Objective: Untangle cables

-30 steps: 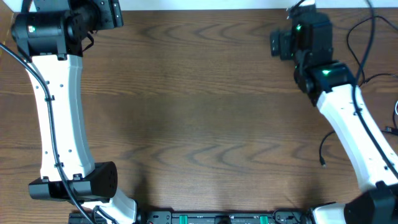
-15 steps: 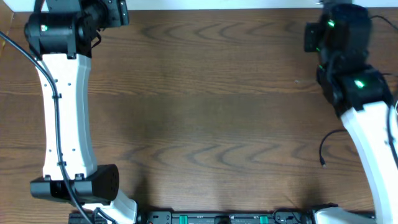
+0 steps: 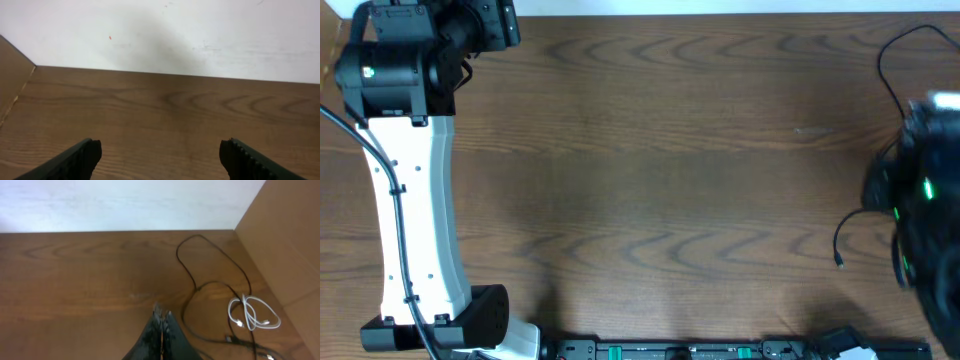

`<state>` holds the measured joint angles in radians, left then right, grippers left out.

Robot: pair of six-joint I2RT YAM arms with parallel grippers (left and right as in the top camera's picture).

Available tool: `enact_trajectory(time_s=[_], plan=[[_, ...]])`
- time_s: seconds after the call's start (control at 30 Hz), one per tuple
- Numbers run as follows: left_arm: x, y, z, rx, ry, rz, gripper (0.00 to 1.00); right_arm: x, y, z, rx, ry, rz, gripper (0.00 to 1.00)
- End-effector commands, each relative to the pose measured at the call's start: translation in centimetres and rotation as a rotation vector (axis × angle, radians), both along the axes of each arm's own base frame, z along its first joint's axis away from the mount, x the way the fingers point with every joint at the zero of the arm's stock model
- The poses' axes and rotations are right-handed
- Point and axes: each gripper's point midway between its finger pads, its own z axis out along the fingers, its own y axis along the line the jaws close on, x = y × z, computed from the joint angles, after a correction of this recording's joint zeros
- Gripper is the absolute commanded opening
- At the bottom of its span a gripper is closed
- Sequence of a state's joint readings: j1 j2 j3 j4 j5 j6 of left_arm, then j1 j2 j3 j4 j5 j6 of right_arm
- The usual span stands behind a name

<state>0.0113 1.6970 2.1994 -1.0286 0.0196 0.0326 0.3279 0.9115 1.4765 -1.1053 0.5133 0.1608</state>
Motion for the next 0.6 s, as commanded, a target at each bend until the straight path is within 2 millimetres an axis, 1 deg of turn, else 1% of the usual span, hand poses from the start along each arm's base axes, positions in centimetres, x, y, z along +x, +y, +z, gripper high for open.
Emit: enact_trajectory(time_s=[0.0, 0.03, 0.07, 0.17, 0.2, 0.33, 0.37, 0.43, 0.47, 0.57], plan=[[0.0, 0.4, 0.2, 0.006, -0.006, 0.014, 0.80, -4.0, -1.5, 0.8, 0.042, -0.062, -0.047, 0.02], [0.0, 0.5, 0.3, 0.010, -0.007, 0.016, 0.81, -5.8, -2.1, 0.6, 0.056, -0.067, -0.050, 0.02], [0.0, 0.5, 0.3, 0.014, -0.007, 0.018, 0.81, -6.7, -2.5, 0.5, 0.064, -0.074, -0.055, 0.02], [0.0, 0.9, 0.3, 0.039, -0.007, 0.027, 0.81, -10.3, -4.5, -0.2, 0.094, -0.091, -0.096, 0.02], [0.0, 0.9, 0.3, 0.038, -0.007, 0.027, 0.81, -11.2, -4.9, -0.2, 0.097, -0.101, -0.099, 0.02], [0.0, 0.9, 0.3, 0.038, -0.006, 0.027, 0.81, -13.7, -6.1, -0.5, 0.118, -0.144, -0.099, 0.02], [0.0, 0.9, 0.3, 0.038, -0.006, 0.027, 0.81, -14.4, -6.4, -0.8, 0.117, -0.141, -0.101, 0.03], [0.0, 0.9, 0.3, 0.038, -0.007, 0.027, 0.81, -15.7, -7.1, -1.8, 0.115, -0.116, -0.126, 0.08], [0.0, 0.9, 0.3, 0.038, -0.006, 0.027, 0.81, -16.1, -7.3, -2.2, 0.110, -0.107, -0.138, 0.10], [0.0, 0.9, 0.3, 0.038, -0.007, 0.027, 0.81, -17.0, -7.7, -2.5, 0.106, -0.103, -0.172, 0.11]])
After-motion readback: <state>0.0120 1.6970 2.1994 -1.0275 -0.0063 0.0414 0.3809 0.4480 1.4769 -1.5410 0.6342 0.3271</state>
